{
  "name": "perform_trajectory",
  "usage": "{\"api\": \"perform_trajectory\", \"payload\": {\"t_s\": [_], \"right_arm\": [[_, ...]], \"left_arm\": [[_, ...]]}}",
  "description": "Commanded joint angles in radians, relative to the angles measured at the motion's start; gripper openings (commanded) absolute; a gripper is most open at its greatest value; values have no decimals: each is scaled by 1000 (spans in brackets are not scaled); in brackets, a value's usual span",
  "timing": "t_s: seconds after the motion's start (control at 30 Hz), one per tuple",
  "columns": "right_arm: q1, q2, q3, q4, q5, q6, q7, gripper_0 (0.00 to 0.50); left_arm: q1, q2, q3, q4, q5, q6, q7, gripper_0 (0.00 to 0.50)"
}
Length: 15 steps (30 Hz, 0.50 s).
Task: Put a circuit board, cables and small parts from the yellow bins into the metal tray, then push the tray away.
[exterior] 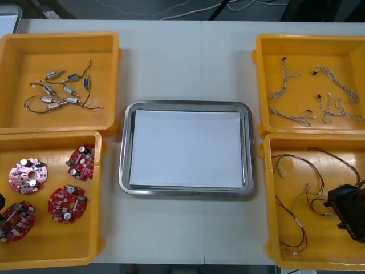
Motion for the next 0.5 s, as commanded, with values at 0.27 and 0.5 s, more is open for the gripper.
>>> {"api": "perform_trajectory", "payload": {"t_s": [0.27,0.5], "right_arm": [[33,0,49,42,28,-72,-36,500],[31,0,49,42,31,-72,-36,56]], "left_arm": [[-42,73,45,-157,43,76,16,0],[-56,99,40,-261,76,104,17,0]]}}
